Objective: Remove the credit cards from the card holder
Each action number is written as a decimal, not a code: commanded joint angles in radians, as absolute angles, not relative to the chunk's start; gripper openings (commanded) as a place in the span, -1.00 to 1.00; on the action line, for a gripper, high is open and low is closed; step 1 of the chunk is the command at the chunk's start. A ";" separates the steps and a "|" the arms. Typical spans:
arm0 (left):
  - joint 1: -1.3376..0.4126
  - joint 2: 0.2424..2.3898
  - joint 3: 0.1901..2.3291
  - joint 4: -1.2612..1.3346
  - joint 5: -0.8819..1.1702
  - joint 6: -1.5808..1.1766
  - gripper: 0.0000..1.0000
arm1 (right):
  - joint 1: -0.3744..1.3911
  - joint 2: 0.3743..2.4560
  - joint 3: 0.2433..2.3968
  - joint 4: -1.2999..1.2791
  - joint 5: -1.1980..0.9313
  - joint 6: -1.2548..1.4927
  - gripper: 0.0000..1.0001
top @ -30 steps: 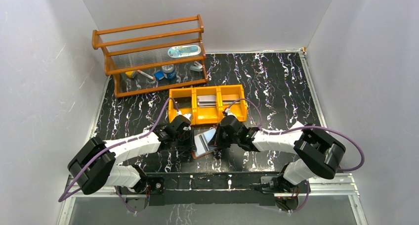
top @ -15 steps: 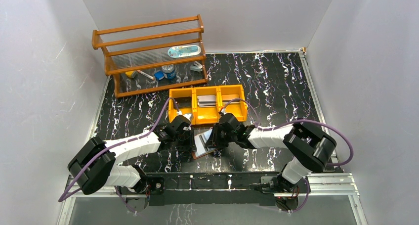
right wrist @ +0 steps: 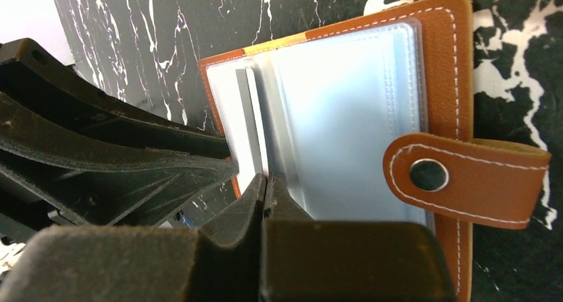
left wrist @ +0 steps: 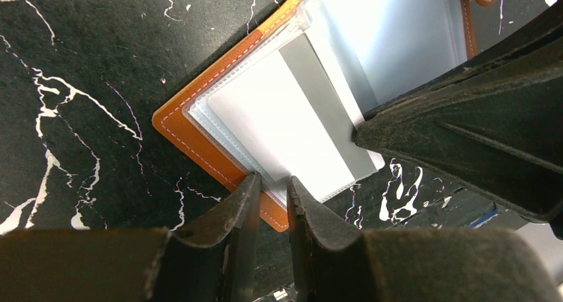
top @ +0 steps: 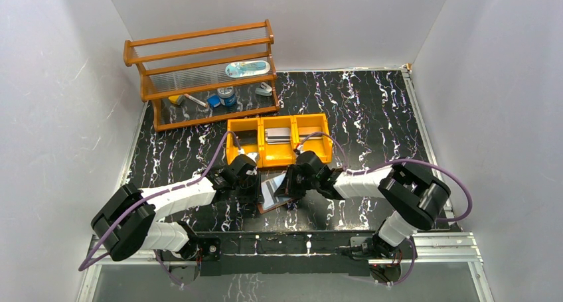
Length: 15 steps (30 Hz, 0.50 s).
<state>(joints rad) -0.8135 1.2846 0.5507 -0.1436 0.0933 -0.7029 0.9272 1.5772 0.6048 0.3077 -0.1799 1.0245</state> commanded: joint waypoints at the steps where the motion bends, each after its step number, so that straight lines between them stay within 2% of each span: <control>1: -0.821 1.289 0.546 -0.192 0.103 -0.690 -0.60 | 0.905 1.523 0.575 0.339 -0.155 1.035 -0.99; 15: -0.821 1.280 0.563 -0.214 0.090 -0.673 -0.61 | 0.841 1.486 0.526 0.362 -0.221 1.027 -0.95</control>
<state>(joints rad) -0.8139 1.2858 0.5526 -0.1459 0.0933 -0.6914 0.8505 1.5036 0.5381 0.3256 -0.1997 1.0397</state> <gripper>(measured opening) 0.198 0.018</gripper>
